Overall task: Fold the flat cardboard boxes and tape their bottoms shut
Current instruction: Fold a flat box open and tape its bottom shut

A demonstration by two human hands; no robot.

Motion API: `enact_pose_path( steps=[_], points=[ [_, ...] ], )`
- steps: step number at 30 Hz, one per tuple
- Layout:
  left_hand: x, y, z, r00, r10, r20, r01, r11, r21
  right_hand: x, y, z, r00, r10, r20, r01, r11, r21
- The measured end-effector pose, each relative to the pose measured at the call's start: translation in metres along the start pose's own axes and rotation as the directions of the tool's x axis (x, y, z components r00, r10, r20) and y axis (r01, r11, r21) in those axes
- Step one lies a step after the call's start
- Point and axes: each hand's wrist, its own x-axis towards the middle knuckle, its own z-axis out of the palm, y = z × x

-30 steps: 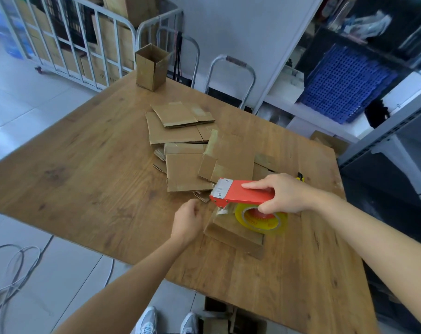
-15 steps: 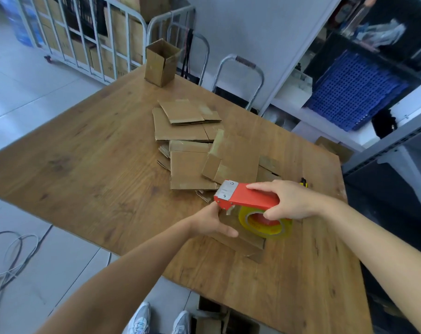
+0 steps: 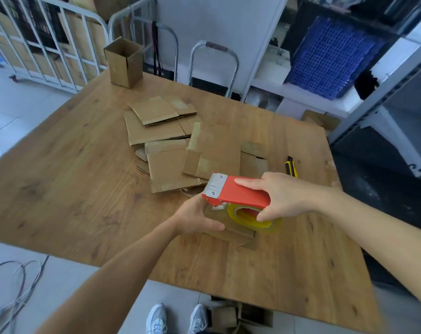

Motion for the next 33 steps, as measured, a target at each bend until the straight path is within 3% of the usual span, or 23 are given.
enact_pose_path(
  steps=[5,14,23,26,28,30,31,33],
  points=[
    [-0.001,0.002,-0.005,1.000,-0.017,-0.004,0.017,0.997,0.082,-0.027,0.033,0.024,0.997,0.067,0.048,-0.066,0.998,-0.022],
    [0.001,0.007,-0.008,0.999,-0.030,0.032,0.025,0.989,0.148,-0.036,0.059,0.051,1.000,0.022,-0.008,-0.022,0.998,0.059],
    [0.004,0.011,-0.009,0.998,-0.043,0.053,0.037,0.993,0.114,-0.045,0.071,0.069,0.998,0.044,0.050,-0.045,0.999,0.013],
    [0.002,0.017,-0.010,0.995,-0.073,0.065,0.057,0.973,0.223,-0.041,0.073,0.071,0.999,0.043,0.032,-0.044,0.999,0.032],
    [0.001,0.027,-0.008,0.997,-0.037,0.066,0.001,0.881,0.474,-0.040,0.073,0.072,0.999,0.037,0.025,-0.037,0.999,0.030],
    [0.001,0.041,0.002,0.990,0.110,0.082,-0.134,0.644,0.753,-0.039,0.074,0.074,0.999,0.037,0.017,-0.037,0.999,0.032],
    [0.001,0.048,0.010,0.975,0.181,0.130,-0.209,0.540,0.815,-0.038,0.075,0.075,0.999,0.037,0.014,-0.037,0.999,0.031],
    [0.002,0.055,0.026,0.963,0.169,0.208,-0.263,0.445,0.856,-0.038,0.077,0.076,0.999,0.035,0.011,-0.036,0.999,0.037]
  ],
)
